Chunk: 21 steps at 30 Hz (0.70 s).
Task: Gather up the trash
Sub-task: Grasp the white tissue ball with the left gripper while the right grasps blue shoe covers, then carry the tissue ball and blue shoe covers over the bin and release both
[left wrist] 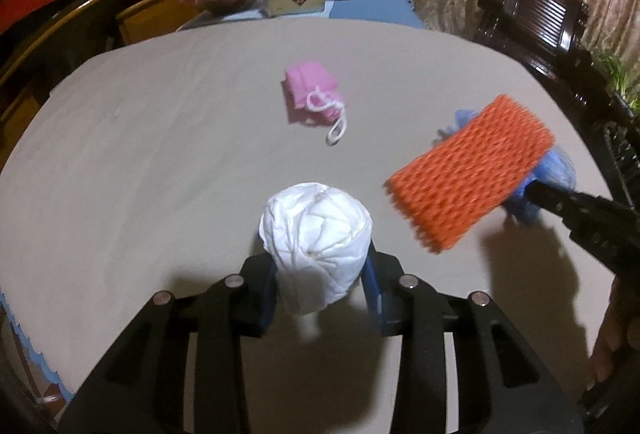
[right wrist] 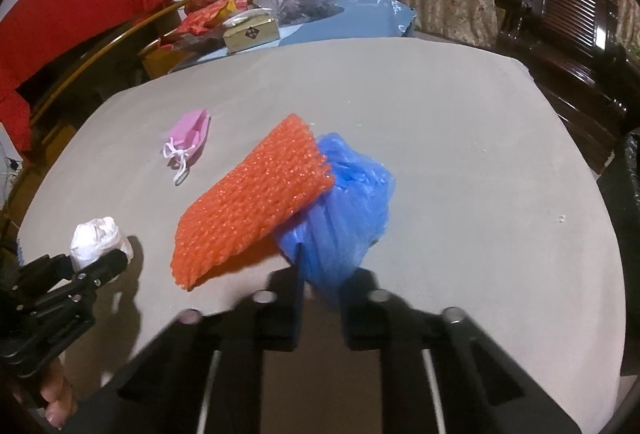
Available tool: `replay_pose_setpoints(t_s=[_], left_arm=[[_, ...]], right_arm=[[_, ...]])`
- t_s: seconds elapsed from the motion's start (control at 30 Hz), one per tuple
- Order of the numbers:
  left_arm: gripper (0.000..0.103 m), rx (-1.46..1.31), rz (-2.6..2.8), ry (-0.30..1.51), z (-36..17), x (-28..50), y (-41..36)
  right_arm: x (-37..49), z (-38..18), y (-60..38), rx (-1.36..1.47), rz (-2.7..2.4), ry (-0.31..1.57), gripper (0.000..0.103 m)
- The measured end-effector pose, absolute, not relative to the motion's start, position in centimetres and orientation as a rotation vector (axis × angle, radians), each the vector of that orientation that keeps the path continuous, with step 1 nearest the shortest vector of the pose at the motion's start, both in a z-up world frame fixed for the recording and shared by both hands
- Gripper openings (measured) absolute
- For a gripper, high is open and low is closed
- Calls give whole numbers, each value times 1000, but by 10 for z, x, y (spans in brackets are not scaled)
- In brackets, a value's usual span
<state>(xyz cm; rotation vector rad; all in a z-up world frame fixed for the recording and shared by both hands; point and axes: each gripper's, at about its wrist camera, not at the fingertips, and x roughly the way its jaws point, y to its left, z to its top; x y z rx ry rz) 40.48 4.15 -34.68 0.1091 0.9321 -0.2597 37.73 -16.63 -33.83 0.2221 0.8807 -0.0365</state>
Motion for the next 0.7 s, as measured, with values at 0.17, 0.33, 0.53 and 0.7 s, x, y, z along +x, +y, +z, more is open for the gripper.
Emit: replay_pose_setpoints(t_s=[0.17, 0.33, 0.53, 0.7], left_arm=[[34, 96, -282, 917, -333, 394, 28], [35, 99, -302, 907, -323, 381, 12], [35, 106, -307, 892, -311, 370, -2], [35, 125, -298, 877, -300, 362, -17]], right_arm=[[372, -328, -175, 233, -39, 866, 1], [363, -320, -186, 243, -43, 856, 1], [349, -307, -206, 265, -61, 836, 1], [335, -293, -223, 281, -71, 811, 1]])
